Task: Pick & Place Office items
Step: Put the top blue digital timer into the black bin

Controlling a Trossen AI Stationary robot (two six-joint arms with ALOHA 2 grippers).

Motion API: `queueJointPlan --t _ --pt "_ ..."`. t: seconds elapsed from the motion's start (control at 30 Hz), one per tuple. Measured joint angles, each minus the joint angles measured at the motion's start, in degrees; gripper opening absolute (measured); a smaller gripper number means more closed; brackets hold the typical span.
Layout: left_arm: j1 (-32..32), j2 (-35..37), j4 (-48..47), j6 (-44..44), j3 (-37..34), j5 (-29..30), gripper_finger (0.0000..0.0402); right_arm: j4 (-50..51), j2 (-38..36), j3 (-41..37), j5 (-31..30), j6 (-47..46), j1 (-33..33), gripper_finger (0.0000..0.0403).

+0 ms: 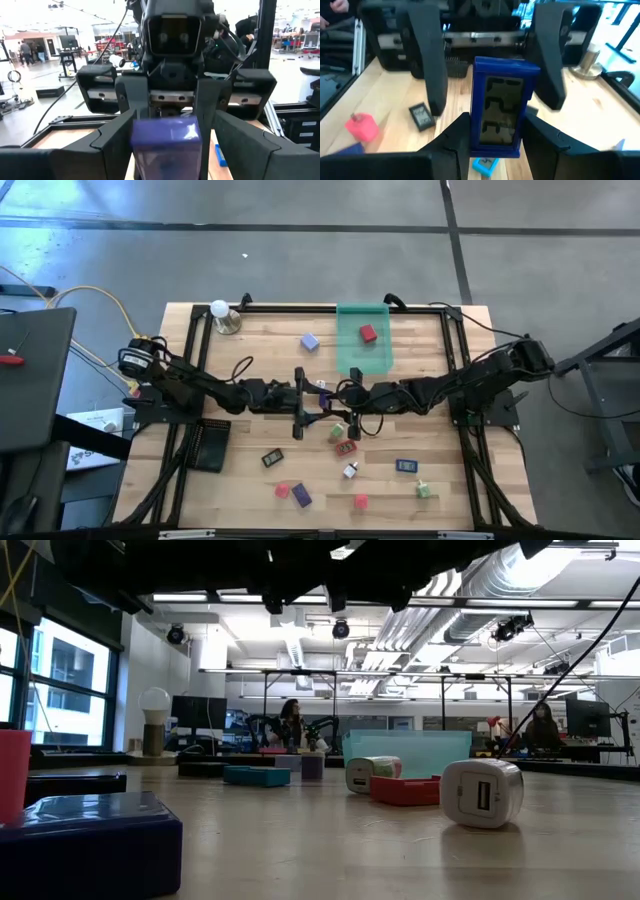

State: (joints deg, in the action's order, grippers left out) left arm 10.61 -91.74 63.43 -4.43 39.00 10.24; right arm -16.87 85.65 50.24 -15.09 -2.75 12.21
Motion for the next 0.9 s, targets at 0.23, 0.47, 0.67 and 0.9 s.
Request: queueJointPlan --t 0.23,0.47,0.67,0.9 --pt "0.19 0.00 0.04 -0.08 0.00 0.02 0.0243 -0.50 -0.09 0.04 0.26 0.31 0.00 0.0130" --pt "0.82 -0.02 -0.04 -0.11 0.00 2.30 0.0179 -0.51 -0.11 0.04 0.50 0.46 0.07 0.0130" --pt "0.86 -0.02 -0.05 0.61 -0.02 4.09 0.0146 -0.45 -0.11 0.04 0.59 1.05 0.07 0.0130" --pt "1.11 -0.02 -0.30 0.59 -0.02 4.33 0.0146 -0.36 -0.11 0.04 0.70 0.71 0.07 0.0139"
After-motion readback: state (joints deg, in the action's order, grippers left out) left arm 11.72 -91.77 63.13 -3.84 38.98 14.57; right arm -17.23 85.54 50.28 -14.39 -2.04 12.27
